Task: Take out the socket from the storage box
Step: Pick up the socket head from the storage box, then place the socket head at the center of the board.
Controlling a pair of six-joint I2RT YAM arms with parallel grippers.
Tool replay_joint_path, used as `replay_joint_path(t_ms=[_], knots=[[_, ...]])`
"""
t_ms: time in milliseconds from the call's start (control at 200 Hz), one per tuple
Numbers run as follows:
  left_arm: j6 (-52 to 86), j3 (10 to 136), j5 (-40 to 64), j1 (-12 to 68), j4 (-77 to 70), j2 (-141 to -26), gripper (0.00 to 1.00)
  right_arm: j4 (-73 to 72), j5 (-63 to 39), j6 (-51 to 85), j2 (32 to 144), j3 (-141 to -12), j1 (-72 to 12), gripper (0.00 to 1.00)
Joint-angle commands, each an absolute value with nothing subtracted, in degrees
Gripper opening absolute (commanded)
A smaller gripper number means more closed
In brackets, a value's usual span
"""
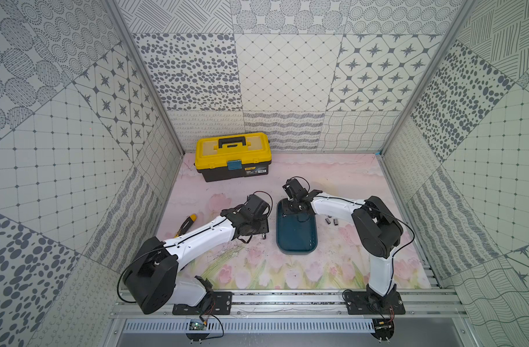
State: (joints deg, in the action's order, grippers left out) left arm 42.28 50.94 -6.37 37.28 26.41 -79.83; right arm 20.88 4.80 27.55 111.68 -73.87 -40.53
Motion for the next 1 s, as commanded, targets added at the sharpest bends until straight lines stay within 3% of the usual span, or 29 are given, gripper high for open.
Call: replay_joint_path(t_ms=[0, 275, 520, 735, 996], knots=[[41.99, 51.15, -6.27, 37.00, 26.63, -79.19, 0.55, 23.24, 3.11, 26.06, 105.59, -72.23, -40.62, 0.17], [41.59, 51.76, -6.28, 37.00, 27.05, -79.60, 0.55, 31.18, -0.36, 24.08, 91.79, -66.38, -37.86, 0.17], [41.54, 52.65, -6.22, 37.00, 27.39, -80.82, 0.55, 38.04, -3.32, 20.13, 83.87, -63.76, -29.82, 0.18], [41.57, 52.73, -6.03, 37.00, 27.49, -81.21, 0.55, 41.60, -9.79, 16.00, 86.92, -63.78, -22.41, 0.18], [41.43, 52.76, -6.23, 36.96, 28.21, -81.21, 0.55, 46.67, -15.47, 12.30, 95.40, -66.58, -20.39, 0.18]])
